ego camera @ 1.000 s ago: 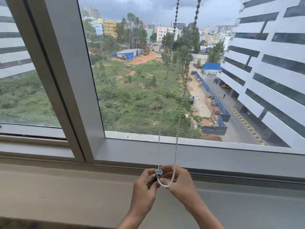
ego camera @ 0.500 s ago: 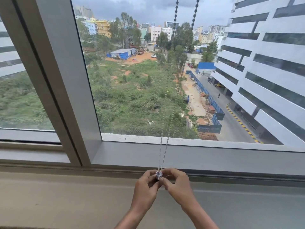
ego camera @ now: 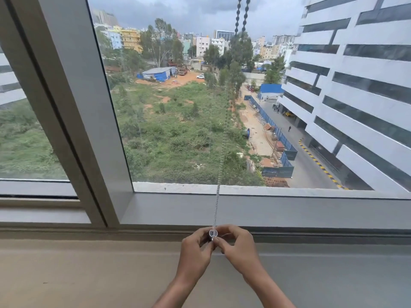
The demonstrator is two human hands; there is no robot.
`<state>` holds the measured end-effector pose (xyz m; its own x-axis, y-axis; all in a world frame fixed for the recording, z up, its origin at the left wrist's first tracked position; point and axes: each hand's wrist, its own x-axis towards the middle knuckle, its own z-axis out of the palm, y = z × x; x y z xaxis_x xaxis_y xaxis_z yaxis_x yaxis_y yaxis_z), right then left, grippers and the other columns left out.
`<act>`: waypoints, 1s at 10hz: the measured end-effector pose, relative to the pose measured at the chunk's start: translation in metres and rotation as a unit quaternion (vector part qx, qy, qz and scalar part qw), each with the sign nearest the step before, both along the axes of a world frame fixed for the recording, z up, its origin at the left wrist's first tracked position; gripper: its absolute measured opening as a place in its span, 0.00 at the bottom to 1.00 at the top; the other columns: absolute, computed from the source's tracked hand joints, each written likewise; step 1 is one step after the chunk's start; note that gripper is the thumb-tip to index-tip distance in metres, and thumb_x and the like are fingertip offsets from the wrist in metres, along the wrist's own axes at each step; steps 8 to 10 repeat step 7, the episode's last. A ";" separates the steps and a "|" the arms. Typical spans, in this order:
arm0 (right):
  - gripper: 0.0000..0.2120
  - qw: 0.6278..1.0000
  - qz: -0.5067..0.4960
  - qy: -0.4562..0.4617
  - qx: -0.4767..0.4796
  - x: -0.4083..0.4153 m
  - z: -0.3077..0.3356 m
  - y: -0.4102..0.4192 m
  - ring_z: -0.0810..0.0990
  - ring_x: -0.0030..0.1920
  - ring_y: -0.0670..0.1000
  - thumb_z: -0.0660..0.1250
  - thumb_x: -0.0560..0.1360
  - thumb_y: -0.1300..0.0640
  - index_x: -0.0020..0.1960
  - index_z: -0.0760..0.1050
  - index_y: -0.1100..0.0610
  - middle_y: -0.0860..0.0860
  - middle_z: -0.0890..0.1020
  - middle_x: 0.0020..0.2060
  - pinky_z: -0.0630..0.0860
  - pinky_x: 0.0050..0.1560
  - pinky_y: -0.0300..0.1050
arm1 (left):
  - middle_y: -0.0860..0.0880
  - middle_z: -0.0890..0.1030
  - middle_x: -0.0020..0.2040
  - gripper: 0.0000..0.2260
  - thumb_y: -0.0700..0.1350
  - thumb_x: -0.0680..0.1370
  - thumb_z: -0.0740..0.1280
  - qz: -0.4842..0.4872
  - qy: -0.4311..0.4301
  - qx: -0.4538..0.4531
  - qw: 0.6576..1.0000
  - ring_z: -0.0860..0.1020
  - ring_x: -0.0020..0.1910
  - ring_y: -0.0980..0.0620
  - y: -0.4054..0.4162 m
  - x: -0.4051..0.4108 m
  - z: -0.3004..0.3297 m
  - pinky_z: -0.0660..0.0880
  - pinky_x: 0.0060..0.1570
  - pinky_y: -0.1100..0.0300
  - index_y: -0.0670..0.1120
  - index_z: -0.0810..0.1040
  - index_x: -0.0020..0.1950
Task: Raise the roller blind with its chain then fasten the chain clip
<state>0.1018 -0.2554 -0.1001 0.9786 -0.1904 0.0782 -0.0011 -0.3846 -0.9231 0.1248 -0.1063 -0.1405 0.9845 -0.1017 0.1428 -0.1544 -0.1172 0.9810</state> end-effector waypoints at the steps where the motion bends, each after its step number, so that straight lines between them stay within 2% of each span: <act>1: 0.09 1.000 0.001 -0.002 0.001 -0.002 -0.001 -0.002 0.88 0.44 0.43 0.79 0.72 0.64 0.46 0.88 0.50 0.43 0.90 0.42 0.83 0.46 0.36 | 0.54 0.92 0.52 0.18 0.32 0.78 0.74 0.003 0.009 -0.003 1.000 0.90 0.55 0.53 0.000 -0.002 0.000 0.85 0.61 0.43 0.55 0.88 0.57; 3: 0.10 1.000 -0.003 -0.006 0.000 -0.008 0.003 -0.006 0.87 0.45 0.42 0.80 0.72 0.64 0.47 0.87 0.49 0.42 0.90 0.43 0.83 0.47 0.37 | 0.57 0.91 0.53 0.19 0.32 0.78 0.76 0.017 0.005 0.001 1.000 0.89 0.56 0.56 -0.004 -0.012 0.011 0.85 0.63 0.45 0.55 0.86 0.58; 4: 0.06 1.000 -0.015 -0.018 -0.001 -0.013 0.004 -0.008 0.87 0.46 0.41 0.80 0.74 0.57 0.50 0.87 0.49 0.41 0.90 0.44 0.82 0.48 0.36 | 0.68 0.89 0.54 0.22 0.35 0.78 0.78 0.025 -0.027 0.028 0.999 0.87 0.56 0.65 -0.005 -0.022 0.019 0.83 0.63 0.57 0.63 0.82 0.59; 5: 0.07 0.997 -0.033 -0.052 -0.037 -0.018 0.005 -0.016 0.86 0.49 0.41 0.77 0.79 0.53 0.56 0.85 0.49 0.43 0.89 0.47 0.83 0.50 0.40 | 0.65 0.89 0.58 0.23 0.39 0.79 0.79 0.050 -0.063 0.069 0.994 0.85 0.60 0.66 -0.006 -0.032 0.021 0.79 0.64 0.65 0.61 0.80 0.66; 6: 0.13 0.987 -0.035 -0.108 -0.112 -0.026 0.005 -0.025 0.83 0.60 0.42 0.71 0.83 0.54 0.66 0.81 0.53 0.47 0.85 0.60 0.80 0.62 0.44 | 0.57 0.76 0.77 0.31 0.45 0.80 0.78 0.064 -0.070 0.118 0.988 0.72 0.78 0.60 -0.005 -0.041 0.016 0.63 0.74 0.76 0.49 0.72 0.81; 7: 0.21 0.958 -0.045 -0.148 -0.243 -0.031 0.006 -0.035 0.73 0.75 0.51 0.67 0.85 0.52 0.76 0.74 0.57 0.50 0.78 0.72 0.70 0.77 0.50 | 0.52 0.53 0.87 0.37 0.47 0.84 0.72 0.041 -0.103 0.176 0.978 0.47 0.89 0.53 -0.008 -0.051 0.018 0.43 0.85 0.59 0.46 0.56 0.88; 10: 0.21 0.958 -0.045 -0.148 -0.243 -0.031 0.006 -0.035 0.73 0.75 0.51 0.67 0.85 0.52 0.76 0.74 0.57 0.50 0.78 0.72 0.70 0.77 0.50 | 0.52 0.53 0.87 0.37 0.47 0.84 0.72 0.041 -0.103 0.176 0.978 0.47 0.89 0.53 -0.008 -0.051 0.018 0.43 0.85 0.59 0.46 0.56 0.88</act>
